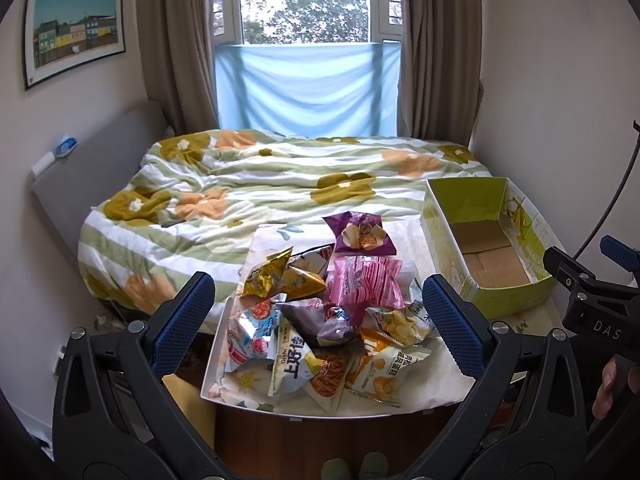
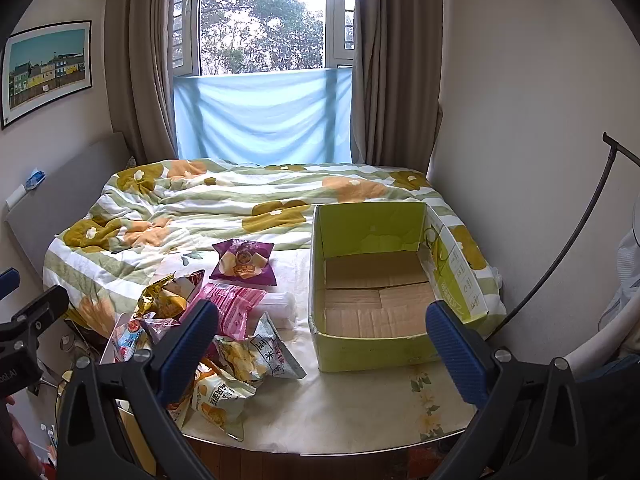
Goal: Organize snacks
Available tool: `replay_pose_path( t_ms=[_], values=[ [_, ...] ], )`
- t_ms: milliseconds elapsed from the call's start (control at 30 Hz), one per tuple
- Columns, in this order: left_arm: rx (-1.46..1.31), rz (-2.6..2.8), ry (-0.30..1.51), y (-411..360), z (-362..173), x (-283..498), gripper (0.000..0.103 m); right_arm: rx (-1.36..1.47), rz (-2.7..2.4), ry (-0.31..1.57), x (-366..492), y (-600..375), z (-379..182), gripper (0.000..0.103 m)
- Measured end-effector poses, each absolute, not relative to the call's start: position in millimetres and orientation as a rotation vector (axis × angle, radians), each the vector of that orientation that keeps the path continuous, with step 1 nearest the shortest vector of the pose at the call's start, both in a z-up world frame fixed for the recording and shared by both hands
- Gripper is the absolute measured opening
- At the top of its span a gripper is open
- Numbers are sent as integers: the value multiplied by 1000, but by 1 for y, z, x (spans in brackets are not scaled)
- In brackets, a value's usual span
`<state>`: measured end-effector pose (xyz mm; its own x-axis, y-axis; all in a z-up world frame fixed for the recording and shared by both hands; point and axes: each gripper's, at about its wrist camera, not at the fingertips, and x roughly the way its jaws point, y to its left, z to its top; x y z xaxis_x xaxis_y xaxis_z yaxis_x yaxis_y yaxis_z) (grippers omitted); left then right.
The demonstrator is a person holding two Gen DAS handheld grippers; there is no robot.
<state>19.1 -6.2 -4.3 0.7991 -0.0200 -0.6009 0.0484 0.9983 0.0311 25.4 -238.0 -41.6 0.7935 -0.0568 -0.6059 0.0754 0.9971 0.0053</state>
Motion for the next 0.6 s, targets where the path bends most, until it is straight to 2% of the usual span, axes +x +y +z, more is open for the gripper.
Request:
replay_pose_path(
  t_ms=[600],
  values=[
    [38,-35,654,-10,-8,27,102,33,-72,651,27,-239,-42,103]
  ],
)
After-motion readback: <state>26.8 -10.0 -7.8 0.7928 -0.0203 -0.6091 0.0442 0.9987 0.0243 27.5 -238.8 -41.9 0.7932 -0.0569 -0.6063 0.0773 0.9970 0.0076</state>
